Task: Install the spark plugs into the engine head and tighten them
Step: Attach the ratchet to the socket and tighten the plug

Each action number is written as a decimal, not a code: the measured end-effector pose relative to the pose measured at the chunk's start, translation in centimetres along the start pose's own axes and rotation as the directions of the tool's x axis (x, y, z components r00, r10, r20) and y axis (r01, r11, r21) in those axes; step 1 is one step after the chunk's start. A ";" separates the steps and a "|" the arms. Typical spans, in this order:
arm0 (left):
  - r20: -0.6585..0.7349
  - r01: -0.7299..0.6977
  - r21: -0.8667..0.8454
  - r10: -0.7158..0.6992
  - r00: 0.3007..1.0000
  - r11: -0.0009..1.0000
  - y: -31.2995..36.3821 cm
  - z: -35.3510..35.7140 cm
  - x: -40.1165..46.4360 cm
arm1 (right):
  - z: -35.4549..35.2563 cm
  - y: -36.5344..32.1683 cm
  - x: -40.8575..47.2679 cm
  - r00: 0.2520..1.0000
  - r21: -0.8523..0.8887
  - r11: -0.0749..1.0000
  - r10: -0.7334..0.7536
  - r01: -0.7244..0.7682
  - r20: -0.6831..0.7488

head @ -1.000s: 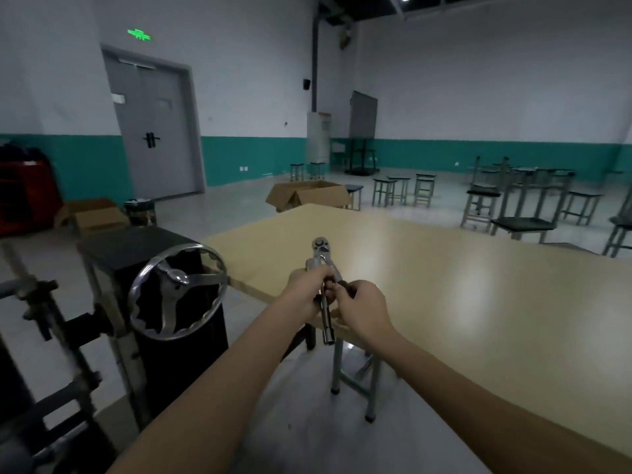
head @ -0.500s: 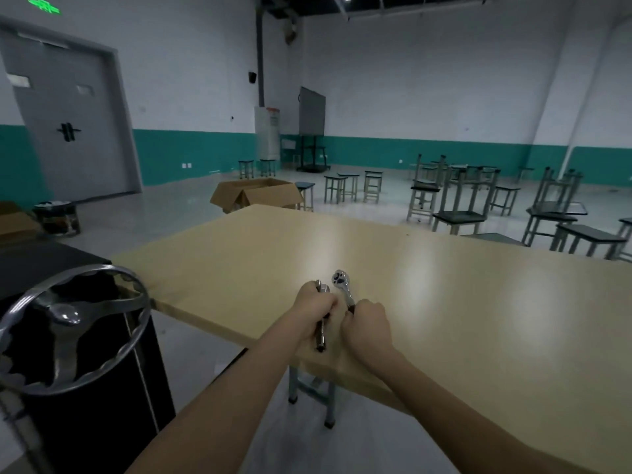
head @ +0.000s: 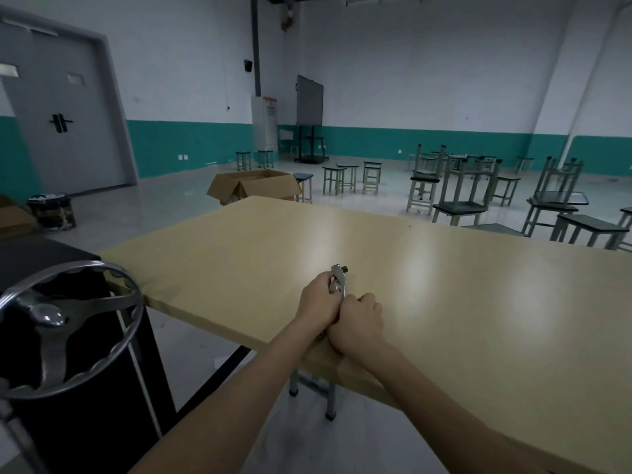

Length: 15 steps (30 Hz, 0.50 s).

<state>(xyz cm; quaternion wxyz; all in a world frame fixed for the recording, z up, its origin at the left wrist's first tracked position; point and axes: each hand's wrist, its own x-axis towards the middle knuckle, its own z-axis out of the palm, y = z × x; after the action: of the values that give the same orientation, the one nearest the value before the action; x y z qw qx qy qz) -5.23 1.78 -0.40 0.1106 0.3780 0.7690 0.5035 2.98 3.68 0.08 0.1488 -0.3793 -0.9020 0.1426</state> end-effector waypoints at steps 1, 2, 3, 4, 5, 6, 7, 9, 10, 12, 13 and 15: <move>-0.011 0.009 -0.013 -0.010 1.000 1.000 -0.1 0.0 0.1 | 0.1 -0.1 -0.1 1.000 0.027 1.000 0.007 -0.007 -0.003; -0.003 0.015 -0.025 -0.015 1.000 1.000 0.0 0.0 0.0 | 0.2 -0.1 -0.3 1.000 0.058 0.998 0.011 -0.011 -0.007; 0.018 0.021 -0.041 -0.021 1.000 0.999 0.0 0.0 0.0 | 0.3 -0.1 -0.4 1.000 0.096 0.995 0.008 -0.006 -0.020; 0.042 0.034 -0.062 -0.031 0.999 0.997 0.1 0.0 0.0 | 0.2 0.0 -0.6 0.999 0.135 0.991 0.004 0.001 -0.036; 0.057 0.053 -0.093 -0.048 0.997 0.994 0.2 0.0 0.0 | 0.1 0.1 -0.8 0.997 0.170 0.985 -0.012 0.024 -0.070; 0.055 0.072 -0.124 -0.066 0.996 0.990 0.3 -0.1 0.1 | 0.0 0.2 -0.9 0.994 0.187 0.981 -0.037 0.056 -0.106; 0.034 0.092 -0.149 -0.088 0.996 0.985 0.2 -0.2 0.2 | 0.0 0.1 -1.0 0.989 0.200 0.975 -0.065 0.092 -0.136; -0.028 0.122 -0.140 -0.127 0.991 0.983 0.0 -0.5 0.1 | -0.2 -0.2 -1.2 0.982 0.262 0.956 -0.089 0.130 -0.165; -0.049 0.125 -0.099 -0.130 0.990 0.987 -0.3 -0.6 -0.1 | -0.1 -0.3 -1.4 0.982 0.289 0.950 -0.069 0.118 -0.174; -0.075 0.085 0.000 -0.085 0.994 0.996 -0.8 -0.7 -0.6 | 0.3 -0.1 -1.7 0.977 0.210 0.976 -0.004 0.050 -0.214; -0.078 0.053 0.030 -0.051 0.996 0.998 -1.0 -0.7 -0.9 | 0.6 0.1 -1.8 0.978 0.135 0.991 0.004 0.025 -0.208; -0.060 0.006 0.030 -0.004 0.998 1.000 -0.9 -0.8 -1.5 | 1.3 0.2 -2.0 0.990 0.102 0.994 -0.032 0.046 -0.135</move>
<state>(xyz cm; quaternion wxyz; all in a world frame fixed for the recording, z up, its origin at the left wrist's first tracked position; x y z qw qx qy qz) -5.04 0.00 -1.11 0.0828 0.3624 0.7804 0.5027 3.91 2.13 -1.52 0.2313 -0.3620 -0.8885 0.1612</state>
